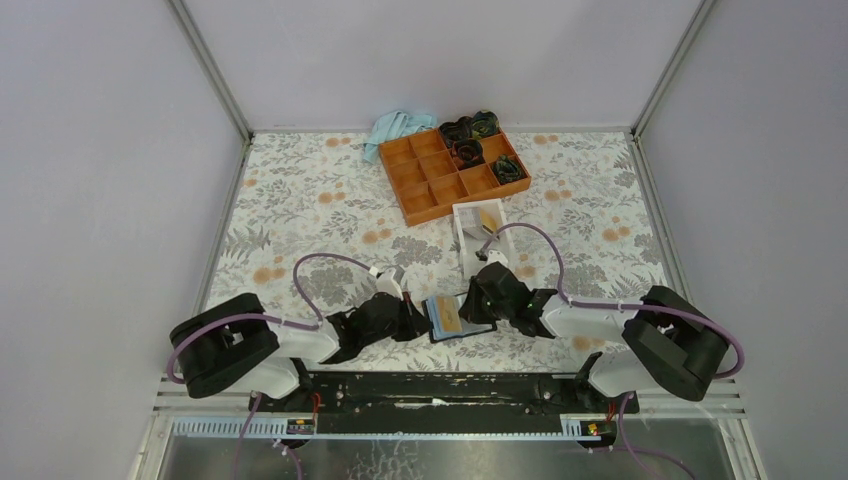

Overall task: Put the credit cards into the card holder
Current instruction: Insert the credit card into the card holder, then close the card holder at the center of the board.

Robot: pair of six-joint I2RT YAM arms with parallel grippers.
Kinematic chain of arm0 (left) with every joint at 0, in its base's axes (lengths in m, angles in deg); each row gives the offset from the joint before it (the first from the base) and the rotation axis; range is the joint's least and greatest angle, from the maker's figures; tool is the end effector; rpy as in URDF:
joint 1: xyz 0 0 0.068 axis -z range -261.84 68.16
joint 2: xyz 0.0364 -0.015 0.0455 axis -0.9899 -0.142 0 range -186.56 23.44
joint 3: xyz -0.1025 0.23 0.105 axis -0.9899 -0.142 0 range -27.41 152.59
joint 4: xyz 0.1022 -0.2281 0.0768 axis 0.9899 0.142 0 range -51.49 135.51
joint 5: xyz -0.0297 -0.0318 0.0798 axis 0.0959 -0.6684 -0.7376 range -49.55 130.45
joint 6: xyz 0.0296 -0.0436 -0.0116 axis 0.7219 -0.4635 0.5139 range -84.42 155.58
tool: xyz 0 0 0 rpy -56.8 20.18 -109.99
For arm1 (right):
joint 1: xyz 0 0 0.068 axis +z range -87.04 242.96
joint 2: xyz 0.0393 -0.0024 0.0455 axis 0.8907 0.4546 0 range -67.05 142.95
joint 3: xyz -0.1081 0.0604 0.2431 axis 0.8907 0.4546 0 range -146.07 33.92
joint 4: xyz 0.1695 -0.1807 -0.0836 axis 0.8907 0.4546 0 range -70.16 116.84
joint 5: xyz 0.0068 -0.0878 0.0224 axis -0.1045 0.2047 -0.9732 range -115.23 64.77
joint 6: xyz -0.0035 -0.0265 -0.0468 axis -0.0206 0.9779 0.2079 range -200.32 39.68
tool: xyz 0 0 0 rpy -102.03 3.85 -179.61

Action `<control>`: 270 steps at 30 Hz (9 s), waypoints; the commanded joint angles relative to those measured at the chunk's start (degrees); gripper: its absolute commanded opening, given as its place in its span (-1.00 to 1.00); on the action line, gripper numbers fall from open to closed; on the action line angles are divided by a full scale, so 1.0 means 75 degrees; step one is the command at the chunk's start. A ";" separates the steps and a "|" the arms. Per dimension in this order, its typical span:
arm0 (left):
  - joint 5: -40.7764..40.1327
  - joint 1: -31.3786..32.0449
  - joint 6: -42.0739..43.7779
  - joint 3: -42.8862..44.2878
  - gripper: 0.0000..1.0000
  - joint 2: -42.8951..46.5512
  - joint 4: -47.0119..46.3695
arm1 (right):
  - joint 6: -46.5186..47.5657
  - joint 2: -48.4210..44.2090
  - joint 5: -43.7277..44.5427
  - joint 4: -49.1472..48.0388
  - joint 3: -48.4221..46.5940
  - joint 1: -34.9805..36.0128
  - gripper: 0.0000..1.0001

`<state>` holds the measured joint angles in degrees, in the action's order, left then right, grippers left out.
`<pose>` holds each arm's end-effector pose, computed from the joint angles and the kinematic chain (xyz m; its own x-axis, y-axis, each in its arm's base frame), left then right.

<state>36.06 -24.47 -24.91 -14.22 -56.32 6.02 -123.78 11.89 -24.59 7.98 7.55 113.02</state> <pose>0.1188 -0.1806 0.1109 -0.8499 -0.2819 -0.4452 0.1338 0.7018 -0.6997 0.1601 0.1907 0.1431 -0.8275 0.0831 -0.5552 -0.2645 0.8146 0.5162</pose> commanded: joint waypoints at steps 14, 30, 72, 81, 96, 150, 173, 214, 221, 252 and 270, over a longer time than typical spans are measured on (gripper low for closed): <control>-0.0635 0.0077 0.0028 -0.0037 -0.95 0.0899 0.1437 | 0.0193 -0.0270 0.0689 0.0656 -0.0106 0.0294 -0.69; -0.0974 0.0115 -0.0096 -0.0117 -0.88 0.1251 0.2040 | 0.0654 -0.1047 0.1326 0.1594 -0.0351 0.0299 -0.69; -0.2885 0.1623 0.0913 0.2726 -0.97 -0.0255 0.3703 | 0.0506 0.0101 0.0970 0.1395 0.0102 0.0306 -0.72; -0.3152 0.1700 0.0924 0.2919 -0.96 -0.0125 0.4153 | 0.0492 -0.0060 0.1062 0.1453 0.0101 0.0303 -0.72; -0.3179 0.2099 0.0874 0.2575 -1.00 0.0010 0.5197 | 0.0596 -0.0346 0.1151 0.1662 0.0011 0.0296 -0.72; -0.5155 0.3309 -0.0373 0.3171 -0.93 -0.1151 0.5478 | 0.1298 -0.1954 0.2006 0.2946 -0.0851 0.0292 -0.32; -0.5267 0.3303 -0.0390 0.3218 -0.94 -0.1097 0.5563 | 0.1181 -0.0756 0.2749 0.3154 -0.0524 0.0291 -0.58; -0.5242 0.3305 -0.0443 0.2784 -0.68 -0.1276 0.3993 | 0.0791 -0.0179 0.1946 0.2836 -0.0351 0.0291 -0.59; -0.5210 0.3308 -0.0089 0.3053 -0.67 -0.1651 0.3642 | 0.0740 -0.0143 0.1882 0.2810 -0.0308 0.0289 -0.59; -0.5745 0.3649 -0.0541 0.2902 0.05 -0.0390 0.4342 | 0.0559 -0.0037 0.1699 0.2606 -0.0194 0.0297 -0.54; -0.6497 0.4123 -0.1472 0.2590 0.77 -0.1098 0.4971 | 0.0574 0.0049 0.1582 0.2539 -0.0215 0.0290 -0.53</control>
<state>-8.90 6.21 -35.84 4.90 -62.97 43.17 -117.51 9.00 -6.80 25.55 3.42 114.81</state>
